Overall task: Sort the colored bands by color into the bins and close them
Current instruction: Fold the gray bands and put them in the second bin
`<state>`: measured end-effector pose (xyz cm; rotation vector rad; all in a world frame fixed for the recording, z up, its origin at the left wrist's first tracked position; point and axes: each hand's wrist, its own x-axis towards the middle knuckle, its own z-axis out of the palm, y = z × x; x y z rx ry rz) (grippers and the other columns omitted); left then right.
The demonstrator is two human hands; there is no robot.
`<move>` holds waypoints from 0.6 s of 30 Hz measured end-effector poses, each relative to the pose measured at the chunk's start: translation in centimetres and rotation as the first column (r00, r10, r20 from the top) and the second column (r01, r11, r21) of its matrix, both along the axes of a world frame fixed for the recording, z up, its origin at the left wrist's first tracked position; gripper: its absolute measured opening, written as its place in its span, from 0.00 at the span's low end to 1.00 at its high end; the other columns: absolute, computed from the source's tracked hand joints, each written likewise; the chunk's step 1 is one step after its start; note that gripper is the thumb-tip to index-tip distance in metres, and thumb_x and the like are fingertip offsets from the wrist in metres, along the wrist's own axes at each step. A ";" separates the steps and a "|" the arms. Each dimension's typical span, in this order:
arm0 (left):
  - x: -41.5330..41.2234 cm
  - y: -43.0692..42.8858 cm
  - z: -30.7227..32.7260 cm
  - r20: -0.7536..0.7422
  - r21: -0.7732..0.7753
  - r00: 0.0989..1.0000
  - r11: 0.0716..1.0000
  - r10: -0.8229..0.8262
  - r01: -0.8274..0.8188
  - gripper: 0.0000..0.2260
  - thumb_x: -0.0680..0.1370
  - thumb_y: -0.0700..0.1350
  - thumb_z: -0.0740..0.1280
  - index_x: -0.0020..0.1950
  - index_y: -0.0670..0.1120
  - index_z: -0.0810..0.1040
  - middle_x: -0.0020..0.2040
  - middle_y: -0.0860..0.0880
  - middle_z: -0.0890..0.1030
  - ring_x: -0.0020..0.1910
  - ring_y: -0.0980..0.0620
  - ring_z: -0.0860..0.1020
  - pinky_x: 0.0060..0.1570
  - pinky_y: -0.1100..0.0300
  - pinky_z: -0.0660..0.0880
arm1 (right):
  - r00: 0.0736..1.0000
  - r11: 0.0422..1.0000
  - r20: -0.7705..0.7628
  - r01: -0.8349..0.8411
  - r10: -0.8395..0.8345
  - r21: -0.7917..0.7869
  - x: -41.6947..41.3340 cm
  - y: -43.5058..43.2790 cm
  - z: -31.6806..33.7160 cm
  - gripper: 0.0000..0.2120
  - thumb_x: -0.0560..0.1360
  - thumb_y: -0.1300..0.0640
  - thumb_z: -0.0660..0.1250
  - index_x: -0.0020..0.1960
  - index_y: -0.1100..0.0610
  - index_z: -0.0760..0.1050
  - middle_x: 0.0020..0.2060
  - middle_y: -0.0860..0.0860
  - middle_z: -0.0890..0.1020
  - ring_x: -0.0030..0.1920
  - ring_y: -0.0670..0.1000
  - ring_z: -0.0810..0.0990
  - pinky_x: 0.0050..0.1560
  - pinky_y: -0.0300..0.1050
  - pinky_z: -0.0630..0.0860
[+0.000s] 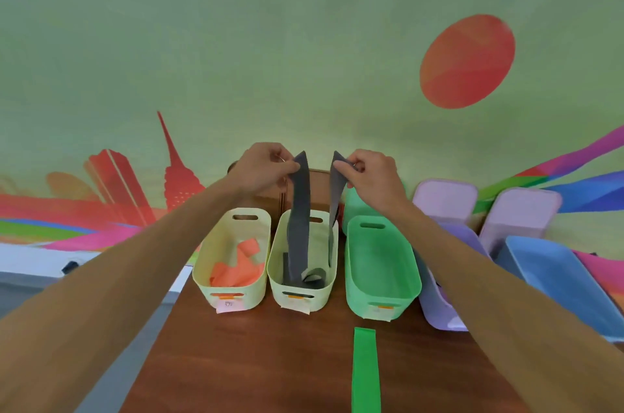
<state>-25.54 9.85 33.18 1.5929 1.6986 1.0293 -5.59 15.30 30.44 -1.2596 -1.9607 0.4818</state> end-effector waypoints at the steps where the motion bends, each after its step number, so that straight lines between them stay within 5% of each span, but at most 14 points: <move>1: -0.1 0.4 0.1 -0.024 0.004 1.000 1.000 0.010 -0.010 0.05 0.75 0.43 0.67 0.45 0.42 0.79 0.35 0.48 0.81 0.31 0.53 0.76 0.32 0.63 0.69 | 1.000 1.000 -0.003 0.000 0.000 -0.009 -0.2 0.5 -0.1 0.10 0.76 0.51 0.68 0.43 0.57 0.80 0.30 0.49 0.78 0.34 0.48 0.77 0.35 0.33 0.68; 6: -0.6 2.5 -2.8 -0.042 -0.094 0.999 0.996 -0.004 0.000 0.05 0.75 0.43 0.67 0.43 0.42 0.78 0.38 0.45 0.84 0.33 0.49 0.80 0.38 0.59 0.77 | 0.999 0.994 0.047 -0.011 0.017 -0.106 -0.9 2.7 -3.2 0.10 0.77 0.50 0.65 0.44 0.56 0.79 0.31 0.49 0.81 0.35 0.46 0.79 0.43 0.44 0.75; 10: -0.1 3.3 -7.2 -0.061 -0.204 0.998 0.979 0.016 -0.028 0.04 0.76 0.43 0.66 0.41 0.45 0.77 0.39 0.47 0.84 0.33 0.50 0.81 0.29 0.68 0.69 | 0.986 0.970 0.143 -0.047 0.083 -0.238 -1.0 3.7 -7.0 0.08 0.78 0.54 0.63 0.43 0.54 0.78 0.33 0.51 0.82 0.34 0.49 0.78 0.46 0.47 0.77; 15: 0.7 3.0 -13.4 0.122 -0.412 0.981 0.907 0.149 -0.087 0.10 0.77 0.42 0.64 0.58 0.44 0.77 0.50 0.45 0.83 0.40 0.51 0.82 0.37 0.62 0.75 | 0.951 0.911 0.240 -0.083 0.193 -0.405 0.3 2.8 -12.8 0.13 0.77 0.59 0.61 0.60 0.58 0.77 0.50 0.55 0.83 0.49 0.53 0.80 0.51 0.43 0.74; 18: 0.9 1.9 -15.6 0.143 -0.482 0.977 0.873 0.159 -0.071 0.12 0.78 0.41 0.64 0.61 0.43 0.76 0.49 0.46 0.82 0.38 0.55 0.81 0.33 0.67 0.75 | 0.935 0.878 0.270 -0.078 0.229 -0.473 1.5 1.9 -15.3 0.13 0.78 0.59 0.60 0.61 0.57 0.76 0.55 0.54 0.81 0.38 0.47 0.75 0.45 0.40 0.70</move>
